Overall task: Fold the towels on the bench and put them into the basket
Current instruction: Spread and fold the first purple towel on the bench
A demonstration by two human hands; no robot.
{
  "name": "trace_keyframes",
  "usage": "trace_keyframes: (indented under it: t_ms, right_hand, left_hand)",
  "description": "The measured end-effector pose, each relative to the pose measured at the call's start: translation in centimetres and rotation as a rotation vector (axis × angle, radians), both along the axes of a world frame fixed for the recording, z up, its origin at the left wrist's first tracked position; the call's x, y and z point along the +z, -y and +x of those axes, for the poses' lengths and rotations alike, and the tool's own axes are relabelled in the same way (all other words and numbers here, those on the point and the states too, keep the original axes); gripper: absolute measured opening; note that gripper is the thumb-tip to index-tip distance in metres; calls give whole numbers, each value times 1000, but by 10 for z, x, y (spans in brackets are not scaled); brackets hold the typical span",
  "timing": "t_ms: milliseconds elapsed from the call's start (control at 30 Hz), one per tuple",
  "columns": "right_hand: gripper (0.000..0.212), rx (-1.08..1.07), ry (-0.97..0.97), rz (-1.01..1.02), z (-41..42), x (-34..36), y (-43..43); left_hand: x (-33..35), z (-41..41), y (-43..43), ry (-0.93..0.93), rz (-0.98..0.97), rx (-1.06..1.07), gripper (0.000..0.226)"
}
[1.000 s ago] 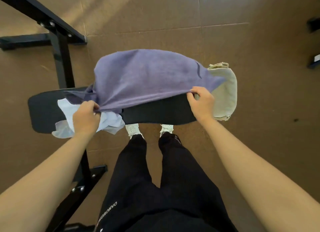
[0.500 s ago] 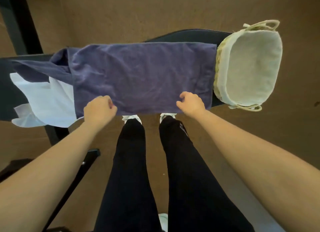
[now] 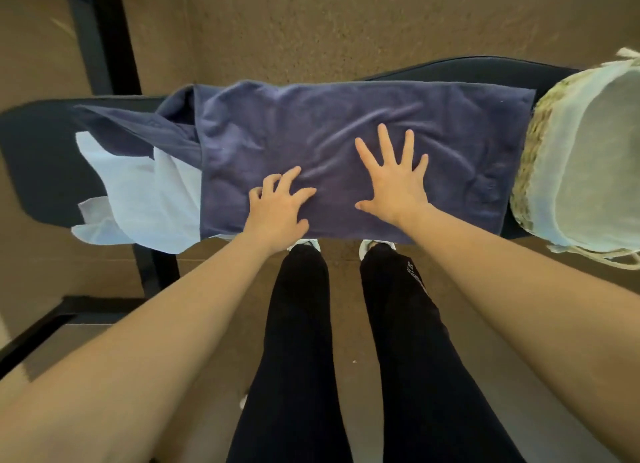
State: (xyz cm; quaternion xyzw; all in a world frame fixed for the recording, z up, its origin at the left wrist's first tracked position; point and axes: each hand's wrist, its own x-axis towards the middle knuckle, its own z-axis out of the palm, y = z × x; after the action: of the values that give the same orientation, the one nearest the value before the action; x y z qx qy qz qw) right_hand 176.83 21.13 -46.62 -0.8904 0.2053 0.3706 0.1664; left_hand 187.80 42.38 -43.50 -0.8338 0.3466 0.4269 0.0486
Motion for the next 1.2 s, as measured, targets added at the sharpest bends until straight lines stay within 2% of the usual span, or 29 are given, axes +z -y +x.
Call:
trace_keyframes:
  t_ms: [33,133,200,267,333,467,533,633,833,967,1033,1100,1200]
  right_hand:
    - [125,7,0,-11,2,-1,-1]
    - [127,1,-12,-40,5,-1,-7]
    - [124,-10,6,-85,9,4,-17]
    - [116,-52,75,-115,19,13,-35]
    - [100,-140,172,-45,33,24,-61]
    - [53,-577,264,443,62,49,-117]
    - [42,-758,259,614,70,63,-141]
    - [41,-865,242,744,78,77,-165]
    - [40,-1029,173,805,92,74,-189]
    - [41,-1106,138,818,102,68,-190]
    - [32,-1108,119,778,104,64,-190]
    - [14,-1094,116,719,105,61,-187]
    - [12,-1004,150,649,105,60,-181]
  left_hand:
    - [6,2,-4,48,-65,91,56]
    - [24,4,-23,383,-247,452,41]
    - [35,6,-37,521,-210,667,48]
    - [40,10,-49,529,-116,860,61]
    - [39,15,-61,433,-123,1019,69]
    - [42,21,-75,250,-218,1125,55]
    - [47,25,-79,217,-212,1111,46]
    - [56,30,-84,81,-206,1089,34]
    - [65,39,-96,-29,-288,1079,15]
    - [68,43,-101,-252,-292,1160,7]
    - [71,44,-101,-361,-285,1147,22]
    - [73,46,-99,-450,-259,1153,29]
    - [75,53,-97,-547,-170,1254,32]
